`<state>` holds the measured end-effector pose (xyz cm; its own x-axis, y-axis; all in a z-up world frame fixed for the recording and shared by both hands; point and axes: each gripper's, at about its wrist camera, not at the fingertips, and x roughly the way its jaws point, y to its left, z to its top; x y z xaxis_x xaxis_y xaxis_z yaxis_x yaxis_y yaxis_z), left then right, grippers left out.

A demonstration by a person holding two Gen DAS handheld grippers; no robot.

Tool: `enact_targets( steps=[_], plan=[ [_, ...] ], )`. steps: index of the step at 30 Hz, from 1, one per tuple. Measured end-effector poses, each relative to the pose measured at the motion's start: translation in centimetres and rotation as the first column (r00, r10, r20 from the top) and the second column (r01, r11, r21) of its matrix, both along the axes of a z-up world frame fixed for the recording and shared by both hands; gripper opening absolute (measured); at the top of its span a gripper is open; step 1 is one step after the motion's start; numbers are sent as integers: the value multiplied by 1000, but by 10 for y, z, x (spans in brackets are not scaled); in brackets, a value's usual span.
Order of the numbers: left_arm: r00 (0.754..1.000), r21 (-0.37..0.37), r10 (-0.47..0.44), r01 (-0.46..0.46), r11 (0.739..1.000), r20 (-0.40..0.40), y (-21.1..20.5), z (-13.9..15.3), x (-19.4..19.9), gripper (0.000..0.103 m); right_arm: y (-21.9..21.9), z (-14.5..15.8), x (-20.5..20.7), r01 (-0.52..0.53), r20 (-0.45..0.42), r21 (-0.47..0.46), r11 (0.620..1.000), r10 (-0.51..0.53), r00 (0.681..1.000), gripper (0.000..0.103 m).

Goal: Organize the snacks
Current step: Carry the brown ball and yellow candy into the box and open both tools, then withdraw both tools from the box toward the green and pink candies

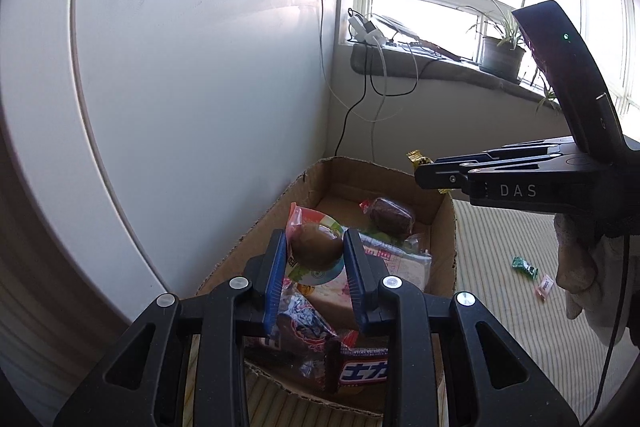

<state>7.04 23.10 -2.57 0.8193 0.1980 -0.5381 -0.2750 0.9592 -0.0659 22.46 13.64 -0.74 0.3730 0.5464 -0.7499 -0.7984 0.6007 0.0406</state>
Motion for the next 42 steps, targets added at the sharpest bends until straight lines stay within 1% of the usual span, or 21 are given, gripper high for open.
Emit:
enact_targets(
  steps=[14, 17, 18, 19, 20, 21, 22, 23, 24, 32, 42],
  plan=[
    [1000, 1, 5, -5, 1000, -7, 2, -3, 5, 28, 18, -16, 10, -17, -32, -14, 1000, 16, 999, 25],
    [1000, 4, 7, -7, 1000, -7, 2, -4, 6, 30, 20, -18, 11, -16, -30, -17, 1000, 15, 999, 25],
    [1000, 5, 11, -11, 1000, -6, 2, -4, 6, 33, 20, -17, 12, -14, -29, -14, 1000, 13, 999, 25],
    [1000, 4, 8, -8, 1000, -6, 1, -4, 7, 33, 19, -17, 11, -13, -26, -15, 1000, 13, 1000, 26],
    [1000, 5, -1, 1, 1000, -9, 1, -4, 7, 33, 20, -16, 11, -11, -20, -16, 1000, 11, 1000, 28],
    [1000, 11, 0, 0, 1000, -10, -1, -4, 8, 35, 19, -15, 11, -5, -13, -14, 1000, 5, 1000, 36],
    [1000, 17, 7, -7, 1000, -9, -2, -3, 8, 43, 18, -14, 12, 3, -2, -12, 1000, -3, 1000, 44],
    [1000, 20, 9, -9, 1000, -7, -2, -3, 8, 44, 17, -12, 12, 9, 4, -5, 1000, -9, 1000, 59],
    [1000, 17, 9, -9, 1000, -2, -2, -3, 7, 44, 15, -11, 12, 10, 5, 4, 1000, -10, 1000, 62],
    [1000, 25, 13, -13, 1000, 9, -8, 3, 2, 44, 3, -4, 10, 21, 7, 12, 1000, -21, 1000, 62],
    [1000, 47, -9, 8, 999, 30, -25, 15, -6, 44, -15, 11, 2, 31, 36, 23, 999, -32, 999, 62]
  ],
)
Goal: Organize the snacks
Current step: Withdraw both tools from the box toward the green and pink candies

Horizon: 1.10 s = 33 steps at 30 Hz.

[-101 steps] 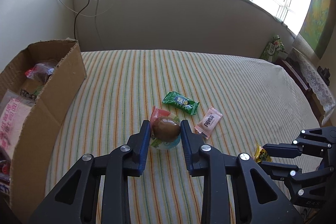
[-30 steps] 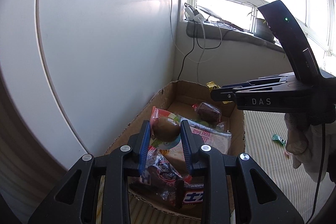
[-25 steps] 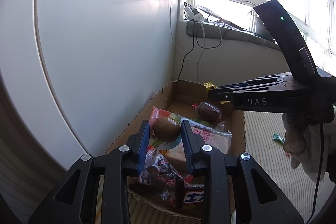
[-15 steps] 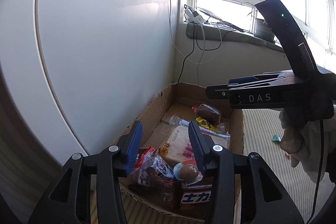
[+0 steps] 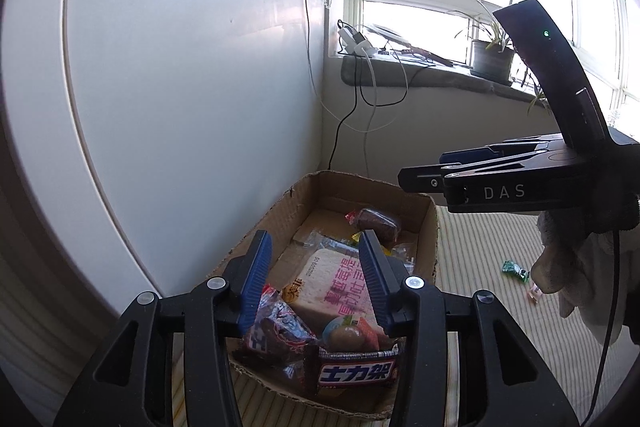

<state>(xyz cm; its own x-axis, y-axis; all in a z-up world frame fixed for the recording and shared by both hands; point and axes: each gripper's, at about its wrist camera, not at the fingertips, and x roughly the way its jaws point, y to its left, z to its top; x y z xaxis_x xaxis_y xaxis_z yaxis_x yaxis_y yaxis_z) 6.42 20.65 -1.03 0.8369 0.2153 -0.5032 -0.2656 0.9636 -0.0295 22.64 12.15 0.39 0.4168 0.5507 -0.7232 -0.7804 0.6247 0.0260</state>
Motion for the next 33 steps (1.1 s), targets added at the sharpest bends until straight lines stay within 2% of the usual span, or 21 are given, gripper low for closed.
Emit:
enact_targets(
  steps=[8, 13, 17, 23, 25, 33],
  plan=[
    [999, 6, -34, 34, 999, 9, -16, 7, 2, 44, -32, 12, -3, 32, 15, 19, 999, -32, 999, 62],
    [997, -6, -81, 81, 997, 11, -33, 8, 8, 44, -74, 23, -5, 55, 43, 15, 998, -55, 998, 62],
    [992, -16, -130, 130, 991, 9, -53, 6, 17, 44, -118, 20, -3, 97, 51, -8, 995, -97, 994, 62],
    [973, -44, -232, 231, 972, -16, -91, -1, 34, 44, -180, -12, 8, 155, -8, -68, 986, -156, 988, 62],
    [963, -63, -267, 265, 962, -31, -102, -6, 42, 38, -196, -25, 10, 158, -38, -86, 984, -162, 986, 62],
    [933, -155, -345, 327, 932, -104, -127, -30, 70, 35, -214, -78, 0, 106, -122, -151, 983, -125, 985, 62]
  ],
)
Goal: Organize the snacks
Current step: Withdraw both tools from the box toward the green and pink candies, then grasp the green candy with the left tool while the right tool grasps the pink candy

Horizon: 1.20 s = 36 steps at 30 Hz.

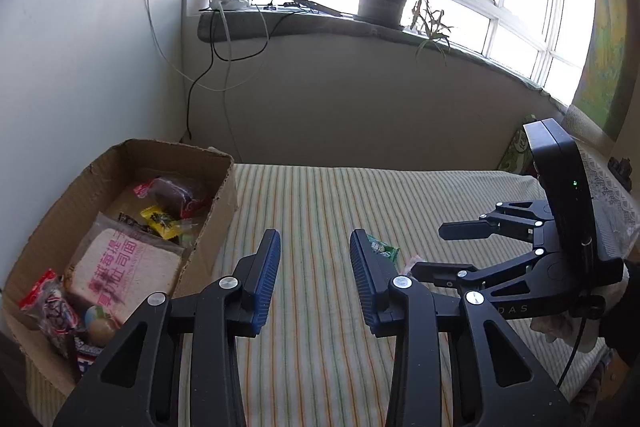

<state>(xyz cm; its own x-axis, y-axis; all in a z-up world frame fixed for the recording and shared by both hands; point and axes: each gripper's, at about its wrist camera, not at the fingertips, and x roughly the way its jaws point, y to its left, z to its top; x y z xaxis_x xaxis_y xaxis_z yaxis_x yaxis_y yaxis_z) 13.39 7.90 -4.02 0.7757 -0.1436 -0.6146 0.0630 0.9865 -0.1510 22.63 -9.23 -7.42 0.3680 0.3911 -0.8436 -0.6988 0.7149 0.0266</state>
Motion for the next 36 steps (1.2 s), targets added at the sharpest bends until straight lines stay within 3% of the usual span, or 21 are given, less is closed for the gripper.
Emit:
enact_targets(
  steps=[11, 16, 18, 23, 28, 32, 36],
  plan=[
    [990, 36, -95, 100, 994, -105, -28, -31, 37, 35, 9, -32, -3, -18, -1, -38, 999, 18, 1000, 61],
    [979, 74, -153, 164, 984, -136, -47, -42, 53, 39, 0, -31, -3, 6, 15, -45, 999, -5, 1000, 37],
    [972, 74, -182, 195, 978, -149, -54, -47, 61, 42, -7, -30, -2, 14, 7, -40, 999, -13, 1000, 36],
    [952, 160, -248, 277, 948, -178, -78, -60, 70, 45, -29, -30, 0, 47, -3, -35, 998, -47, 999, 35],
    [946, 211, -251, 293, 933, -206, -87, -68, 83, 46, -45, -29, 2, 72, -16, -26, 997, -72, 997, 34],
    [942, 184, -268, 305, 934, -202, -82, -70, 85, 33, -50, -29, 0, 81, -13, -20, 997, -81, 997, 34],
    [943, 206, -272, 309, 928, -190, -86, -69, 82, 23, -53, -28, -1, 95, -16, -13, 995, -95, 995, 33]
  ],
)
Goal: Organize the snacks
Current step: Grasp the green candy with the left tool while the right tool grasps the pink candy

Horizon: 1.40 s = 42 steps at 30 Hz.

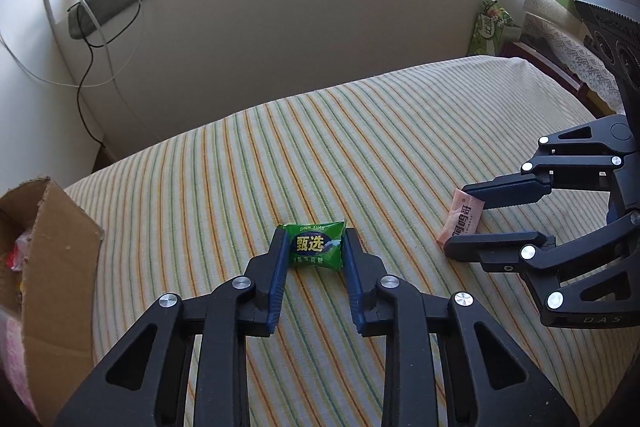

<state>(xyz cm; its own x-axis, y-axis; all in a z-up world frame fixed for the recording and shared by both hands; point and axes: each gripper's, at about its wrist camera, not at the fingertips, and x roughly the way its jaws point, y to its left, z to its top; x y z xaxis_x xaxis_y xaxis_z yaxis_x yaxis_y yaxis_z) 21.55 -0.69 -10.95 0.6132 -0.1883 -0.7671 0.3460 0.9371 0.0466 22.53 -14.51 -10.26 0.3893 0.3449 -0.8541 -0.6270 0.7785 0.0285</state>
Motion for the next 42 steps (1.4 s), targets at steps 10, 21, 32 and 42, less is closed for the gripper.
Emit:
enact_targets(
  steps=[10, 21, 32, 42],
  plan=[
    [999, -69, 46, -45, 997, 12, 13, 7, -2, 14, -11, 2, -3, 39, -12, 40, 998, -38, 999, 26],
    [995, -97, 97, -98, 991, -6, 22, 3, 4, 6, -16, 2, 1, 45, -22, 58, 997, -44, 999, 43],
    [994, -118, 110, -107, 987, 16, 29, 10, -1, 5, 1, -1, -7, -6, 32, -23, 1000, 6, 999, 32],
    [989, -163, 135, -124, 979, 63, 39, 35, -32, 5, -7, 9, -12, 33, 31, 25, 999, -34, 999, 10]
  ],
)
